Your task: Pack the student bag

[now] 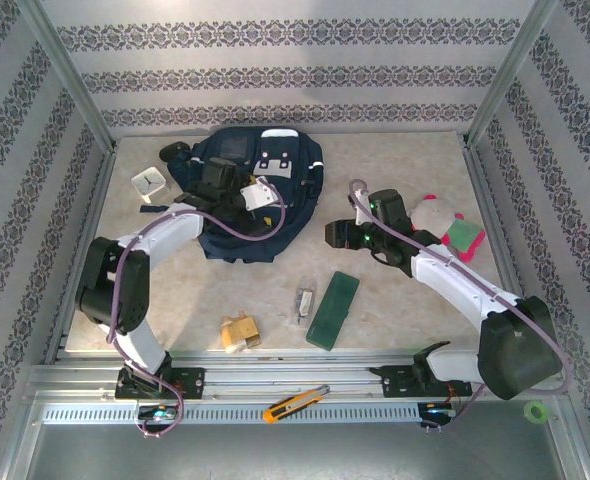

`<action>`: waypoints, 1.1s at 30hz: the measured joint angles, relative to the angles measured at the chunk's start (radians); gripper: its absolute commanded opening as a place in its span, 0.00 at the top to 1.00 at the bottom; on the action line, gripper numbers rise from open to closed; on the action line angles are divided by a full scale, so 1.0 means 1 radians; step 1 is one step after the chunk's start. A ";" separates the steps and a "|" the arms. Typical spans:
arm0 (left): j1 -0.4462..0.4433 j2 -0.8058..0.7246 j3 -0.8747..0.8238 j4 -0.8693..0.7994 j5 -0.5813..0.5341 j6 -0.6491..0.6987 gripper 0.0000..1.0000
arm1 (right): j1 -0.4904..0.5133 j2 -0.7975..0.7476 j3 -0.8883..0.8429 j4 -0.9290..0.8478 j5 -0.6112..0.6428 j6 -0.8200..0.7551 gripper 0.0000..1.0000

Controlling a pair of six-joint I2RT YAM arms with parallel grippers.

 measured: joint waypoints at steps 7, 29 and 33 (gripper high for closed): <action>0.001 0.120 0.079 -0.029 0.000 0.093 0.01 | 0.000 0.003 0.005 0.000 -0.001 0.000 0.37; -0.005 0.143 0.051 -0.094 0.021 0.158 0.01 | 0.006 -0.003 0.006 0.002 -0.001 0.000 0.36; -0.011 0.143 0.043 -0.035 -0.014 0.127 0.09 | 0.006 -0.003 0.006 0.010 -0.001 0.000 0.36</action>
